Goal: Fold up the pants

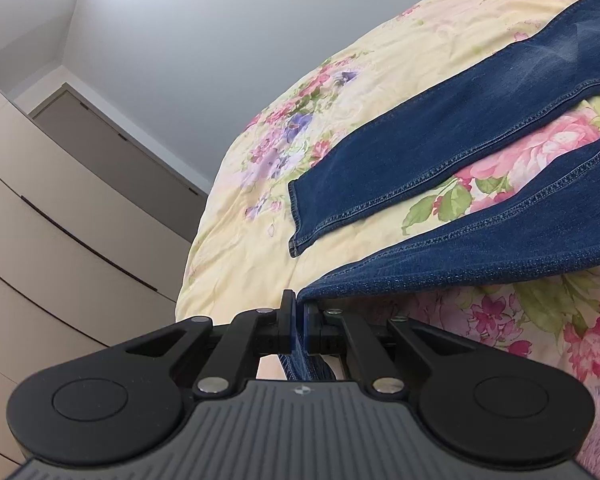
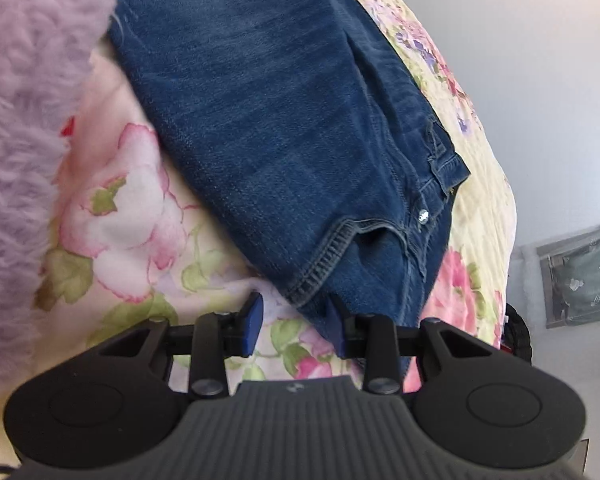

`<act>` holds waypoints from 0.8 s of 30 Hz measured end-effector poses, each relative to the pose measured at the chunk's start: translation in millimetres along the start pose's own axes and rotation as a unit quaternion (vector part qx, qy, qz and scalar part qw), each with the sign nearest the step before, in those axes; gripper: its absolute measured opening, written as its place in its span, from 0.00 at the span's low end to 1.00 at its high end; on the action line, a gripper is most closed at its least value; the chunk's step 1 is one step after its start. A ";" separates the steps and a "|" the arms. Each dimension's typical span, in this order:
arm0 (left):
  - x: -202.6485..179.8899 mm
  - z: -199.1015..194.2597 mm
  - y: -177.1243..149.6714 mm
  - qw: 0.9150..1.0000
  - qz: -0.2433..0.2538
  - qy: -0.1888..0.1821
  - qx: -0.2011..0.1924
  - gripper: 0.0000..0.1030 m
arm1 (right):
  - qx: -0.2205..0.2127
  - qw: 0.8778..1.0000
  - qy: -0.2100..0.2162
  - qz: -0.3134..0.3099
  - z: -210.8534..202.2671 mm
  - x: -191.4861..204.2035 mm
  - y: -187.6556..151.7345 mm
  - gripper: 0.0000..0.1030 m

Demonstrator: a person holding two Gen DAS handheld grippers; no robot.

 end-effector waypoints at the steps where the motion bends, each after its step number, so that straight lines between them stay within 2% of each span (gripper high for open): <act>1: 0.4 0.3 -0.2 1.000 -0.002 0.001 0.002 0.03 | 0.000 1.000 0.001 0.001 3.8 0.3 -0.8 0.29; 3: 0.9 2.0 -0.5 1.000 -0.008 0.001 0.008 0.03 | -0.001 1.000 -0.003 0.003 9.6 -0.4 -1.7 0.27; 10: 11.3 5.8 5.5 0.998 -0.069 0.001 0.011 0.03 | -0.024 0.999 -0.030 0.021 -1.2 -20.2 14.1 0.06; 13: 23.3 10.1 7.0 0.994 -0.110 0.000 0.017 0.03 | -0.051 0.996 -0.057 0.039 -21.1 -39.0 28.2 0.04; 17: 37.5 20.9 16.0 0.991 -0.132 0.005 0.013 0.03 | -0.080 0.991 -0.081 0.067 -35.9 -76.3 52.9 0.04; 24: 53.2 61.2 44.3 0.989 -0.150 0.017 0.011 0.03 | -0.090 0.985 -0.126 0.081 -4.9 -140.9 98.8 0.04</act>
Point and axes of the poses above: each gripper's, at about its wrist camera, not at the fingertips, and z roughly the way its jaws point, x to its left, y to its top, the point moved 8 cm from there along z, roughly the way its jaws point, and after that the axes turned 14 degrees about -x, right-handed, at the moved point
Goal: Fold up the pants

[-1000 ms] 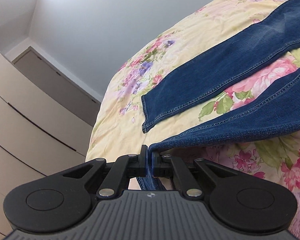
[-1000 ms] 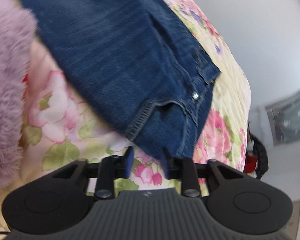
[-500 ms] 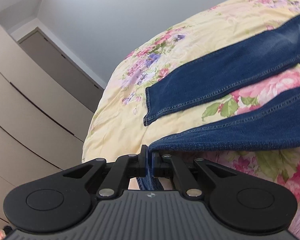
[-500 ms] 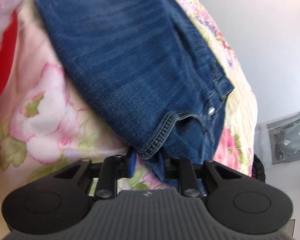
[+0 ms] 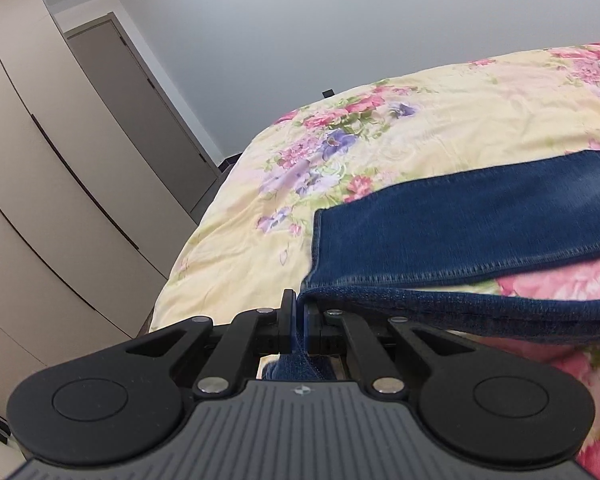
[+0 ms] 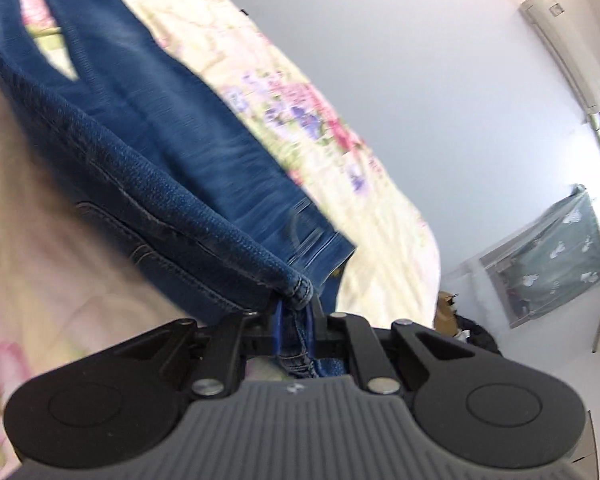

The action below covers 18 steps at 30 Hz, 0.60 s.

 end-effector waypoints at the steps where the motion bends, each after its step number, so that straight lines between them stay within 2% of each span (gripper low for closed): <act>1: -0.7 7.1 4.8 1.000 0.004 0.002 0.000 0.03 | 0.000 1.000 -0.007 0.007 9.7 -6.7 6.4 0.04; 7: -10.7 68.4 39.8 1.000 0.030 0.006 0.006 0.03 | 0.007 0.999 -0.042 0.027 81.2 -42.1 34.8 0.04; 10: -32.2 114.6 52.6 0.998 0.061 0.001 0.020 0.03 | 0.016 0.998 -0.055 0.041 133.9 -54.2 46.5 0.04; 15: -76.1 193.5 44.6 0.992 0.107 -0.012 0.059 0.03 | 0.053 0.995 -0.066 0.054 232.0 -48.8 51.6 0.04; 18: -97.9 228.1 32.6 0.988 0.129 -0.027 0.082 0.03 | 0.087 0.995 -0.046 0.035 281.3 -26.7 39.0 0.04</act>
Point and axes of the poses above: each gripper's, at about its wrist camera, not at the fingertips, and z roughly the way its jaws point, x to its left, y to its top, the point moved 8 cm from there along z, roughly the way its jaws point, and after that the axes turned 14 degrees about -x, right-handed, at the moved point
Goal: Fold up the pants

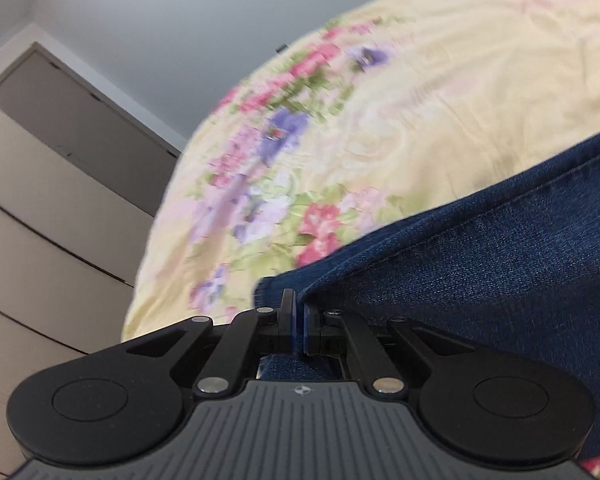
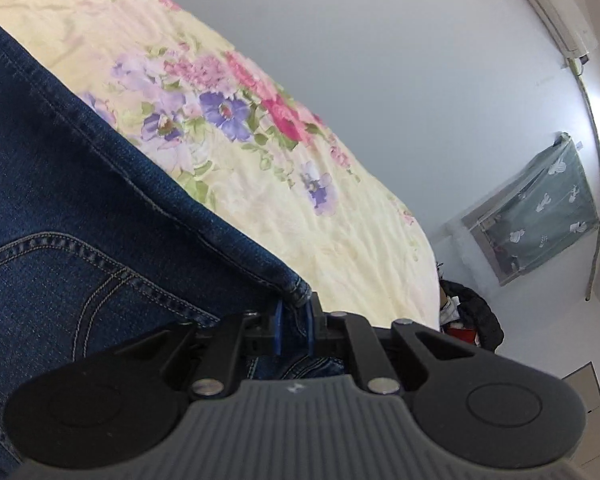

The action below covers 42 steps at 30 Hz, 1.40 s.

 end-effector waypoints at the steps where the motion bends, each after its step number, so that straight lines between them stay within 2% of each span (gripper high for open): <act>1: -6.1 9.0 -1.5 1.000 0.011 -0.004 0.004 0.03 | 0.011 1.000 0.006 -0.011 13.6 9.6 -4.6 0.04; 4: -19.3 28.7 -8.8 0.999 0.027 -0.012 0.012 0.03 | 0.032 0.999 0.014 -0.005 38.8 24.6 -17.7 0.04; 8: -26.9 35.4 -16.3 0.999 0.040 -0.013 0.001 0.03 | 0.033 0.999 0.016 0.000 49.0 31.4 -21.3 0.05; 12: -24.0 31.4 -15.7 1.000 0.024 -0.008 -0.012 0.04 | 0.029 0.999 0.016 0.015 46.7 25.7 -21.9 0.07; 13: -22.9 31.2 -14.7 1.000 0.022 -0.007 -0.013 0.07 | 0.029 0.999 0.009 0.014 45.7 25.2 -21.2 0.11; 16: -17.0 26.1 -10.9 1.000 0.018 -0.019 -0.017 0.09 | 0.024 0.998 -0.049 -0.008 37.6 18.1 -16.3 0.48; 17: -14.9 25.0 -10.3 0.999 0.019 -0.029 -0.018 0.08 | 0.019 0.998 -0.057 -0.002 32.1 14.6 -13.7 0.54; 18: -13.2 25.0 -10.2 0.999 0.022 -0.042 -0.017 0.09 | 0.015 0.998 -0.058 0.009 26.5 11.6 -11.4 0.55; 21: -4.4 26.4 -15.8 0.996 0.048 -0.072 -0.009 0.19 | 0.006 0.998 -0.059 0.033 9.8 7.1 -5.9 0.60; 23: 8.0 25.3 -17.7 0.996 0.058 -0.072 -0.011 0.48 | 0.004 0.998 -0.055 0.031 2.3 11.0 -6.1 0.61; 24: 14.5 24.2 -16.7 0.996 0.053 -0.074 -0.013 0.52 | 0.005 0.998 -0.050 0.028 -0.5 13.8 -7.6 0.61; 28: 27.8 23.2 -14.6 0.992 0.021 -0.124 0.009 0.51 | 0.016 0.999 -0.046 0.023 -8.2 22.8 -19.5 0.61; 29: 28.2 22.3 -14.8 0.990 0.022 -0.139 0.016 0.50 | 0.017 0.998 -0.047 0.024 -8.2 23.8 -21.6 0.61; 31: 29.5 21.0 -13.2 0.988 0.042 -0.146 0.019 0.50 | 0.016 0.998 -0.053 0.028 -8.5 25.2 -25.3 0.61; 33: 33.7 22.5 -8.3 0.989 0.082 -0.120 0.018 0.50 | 0.016 0.998 -0.058 0.029 -8.8 26.8 -26.6 0.61; 35: 41.2 29.1 -0.5 0.992 0.108 -0.069 0.015 0.34 | 0.016 0.998 -0.060 0.026 -8.6 28.0 -26.2 0.61; 36: 44.6 32.6 3.9 0.993 0.108 -0.052 0.014 0.33 | 0.017 0.998 -0.061 0.025 -7.8 28.8 -26.1 0.61; 37: 48.2 36.1 7.5 0.994 0.101 -0.038 0.014 0.26 | 0.018 0.998 -0.063 0.025 -7.1 29.1 -25.8 0.61; 38: 52.5 39.4 9.5 0.995 0.090 -0.034 0.014 0.25 | 0.019 0.998 -0.063 0.024 -6.6 29.9 -25.7 0.61; 40: 55.6 41.7 9.8 0.997 0.059 -0.053 0.014 0.25 | 0.020 0.997 -0.066 0.019 -6.5 31.8 -25.2 0.61; 42: 64.1 45.0 5.9 0.998 0.000 -0.065 0.023 0.26 | 0.018 0.998 -0.066 0.013 -7.3 33.5 -25.3 0.61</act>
Point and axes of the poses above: each gripper's, at about its wrist camera, not at the fingertips, and z roughly the way its jaws point, x to its left, y to its top, the point moved 8 cm from there along z, roughly the way its jaws point, and after that the axes turned 14 degrees about -x, right-handed, at the moved point
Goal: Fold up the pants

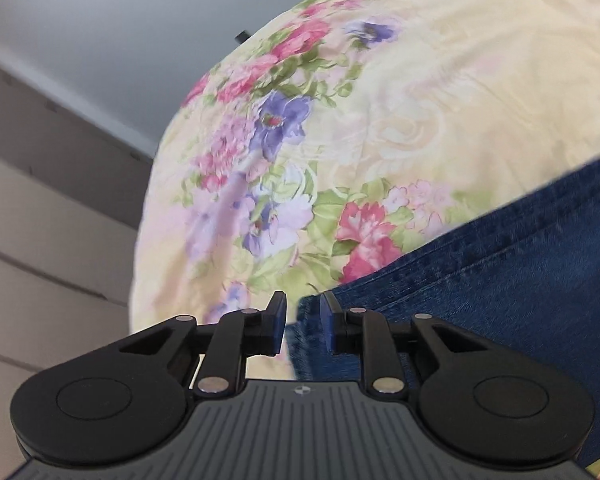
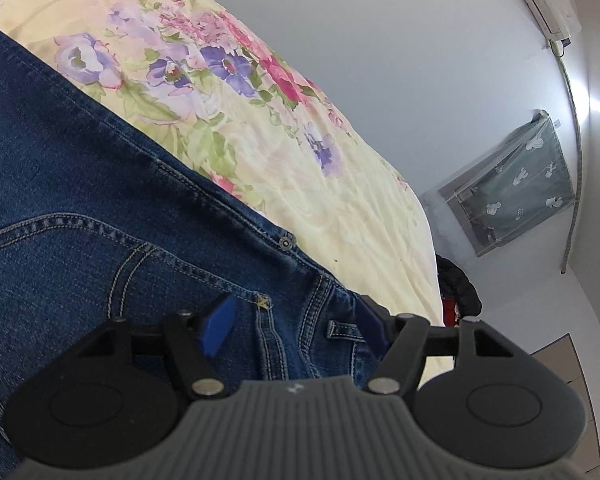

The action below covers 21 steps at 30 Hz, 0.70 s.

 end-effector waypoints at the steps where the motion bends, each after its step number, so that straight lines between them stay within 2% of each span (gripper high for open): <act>1: 7.4 1.5 -3.3 0.999 -0.041 -0.005 0.000 0.28 | -0.001 1.000 0.000 0.000 -0.3 -0.3 -0.3 0.61; 3: 23.8 3.9 -10.9 0.990 -0.136 -0.013 -0.011 0.35 | 0.000 1.000 -0.001 0.004 -0.3 -0.4 -1.5 0.61; 5: 37.6 8.6 -22.1 0.975 -0.223 -0.021 -0.019 0.53 | 0.002 1.000 -0.003 0.008 0.2 0.7 -2.8 0.61; 7: 46.7 15.4 -35.0 0.959 -0.281 -0.026 -0.022 0.57 | 0.005 1.000 -0.006 0.004 0.8 3.4 -3.2 0.61; 11: 53.7 29.0 -58.3 0.933 -0.357 -0.039 -0.028 0.55 | 0.012 1.000 -0.008 -0.010 2.9 6.9 -2.0 0.61; 12: 53.3 30.5 -62.1 0.925 -0.376 -0.051 -0.034 0.49 | 0.015 1.000 -0.008 -0.012 3.7 7.4 -1.7 0.61; 13: 51.4 31.5 -63.5 0.920 -0.386 -0.063 -0.040 0.35 | 0.017 1.000 -0.008 -0.015 4.4 8.0 -1.2 0.61; 14: 49.9 31.4 -65.1 0.919 -0.386 -0.063 -0.045 0.16 | 0.020 1.000 -0.008 -0.019 5.1 8.9 -0.6 0.61; 15: 48.9 30.6 -65.7 0.922 -0.379 -0.057 -0.048 0.06 | 0.022 0.999 -0.009 -0.022 6.1 9.9 0.1 0.61; 19: 51.5 16.6 -58.9 0.934 -0.345 -0.035 -0.083 0.05 | 0.031 0.999 -0.013 -0.026 8.0 12.0 -0.2 0.61; 21: 58.2 7.0 -50.6 0.940 -0.327 -0.009 -0.099 0.05 | 0.035 0.999 -0.016 -0.027 8.5 13.0 -0.6 0.61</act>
Point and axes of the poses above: each gripper's, at about its wrist camera, not at the fingertips, and z roughly the way its jaws point, x to its left, y to its top, the point moved 8 cm from there along z, roughly the way its jaws point, and after that the axes turned 14 degrees about -x, right-handed, at the moved point
